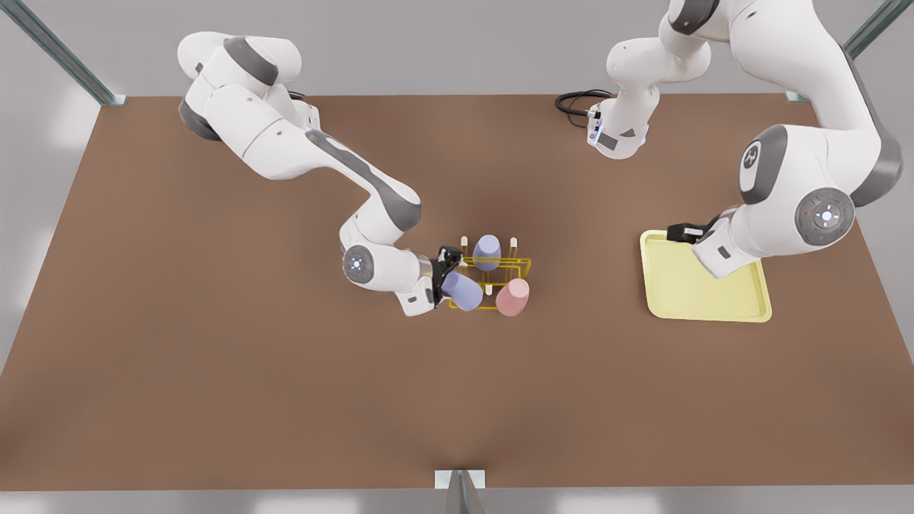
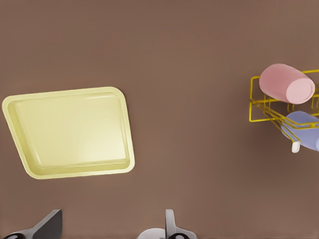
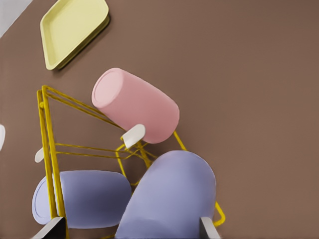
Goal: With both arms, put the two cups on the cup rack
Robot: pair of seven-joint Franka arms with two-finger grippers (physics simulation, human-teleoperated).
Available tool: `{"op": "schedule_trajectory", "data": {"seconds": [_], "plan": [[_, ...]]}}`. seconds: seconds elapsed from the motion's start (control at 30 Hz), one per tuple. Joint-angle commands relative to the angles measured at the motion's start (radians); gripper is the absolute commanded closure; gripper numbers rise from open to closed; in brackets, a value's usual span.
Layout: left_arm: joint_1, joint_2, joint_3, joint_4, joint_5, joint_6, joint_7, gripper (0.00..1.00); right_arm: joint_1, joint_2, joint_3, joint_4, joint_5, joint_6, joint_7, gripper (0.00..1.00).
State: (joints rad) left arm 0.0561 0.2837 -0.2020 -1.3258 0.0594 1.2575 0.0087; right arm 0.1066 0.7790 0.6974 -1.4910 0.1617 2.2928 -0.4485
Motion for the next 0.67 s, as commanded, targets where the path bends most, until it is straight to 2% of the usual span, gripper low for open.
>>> {"op": "schedule_trajectory", "data": {"seconds": [0.0,0.07,0.13,0.2,0.23,0.27,0.3,0.4,0.5,0.63], "plan": [[0.001,0.0,0.0,0.0,-0.001,-0.001,0.077,0.0,0.004,0.002,0.001,0.008,-0.001,-0.006,0.013,0.0],[0.001,0.0,0.0,0.0,-0.001,-0.001,0.077,0.0,0.012,-0.004,0.001,0.055,0.006,-0.029,0.019,0.0],[0.002,0.0,0.0,0.0,-0.003,-0.001,0.077,0.0,0.021,-0.004,0.001,0.182,0.004,-0.144,0.089,0.0],[0.002,0.0,0.0,0.0,-0.001,-0.003,0.077,0.0,-0.011,-0.026,-0.015,0.258,-0.01,-0.311,0.292,0.0],[0.004,0.0,0.0,0.0,0.002,-0.003,0.074,0.0,-0.079,-0.027,-0.053,0.256,-0.108,-0.427,0.526,0.0],[0.004,0.002,0.0,0.0,0.004,-0.003,0.074,0.0,-0.103,-0.037,-0.091,0.244,-0.324,-0.484,0.681,0.0],[0.005,0.002,0.0,0.0,0.007,-0.003,0.073,0.0,-0.165,-0.037,-0.14,0.245,-0.432,-0.582,0.789,0.0],[0.007,0.002,-0.002,-0.001,0.005,-0.004,0.074,0.0,-0.295,-0.21,-0.292,0.244,-0.453,-0.748,0.729,0.0],[0.022,0.0,-0.002,0.0,0.008,-0.001,0.076,0.0,-0.346,-0.343,-0.289,0.258,-0.436,-0.874,0.482,0.0],[0.024,0.0,-0.002,-0.001,0.008,-0.001,0.076,0.0,-0.372,-0.495,-0.292,0.204,-0.333,-0.894,0.41,0.0]]}}
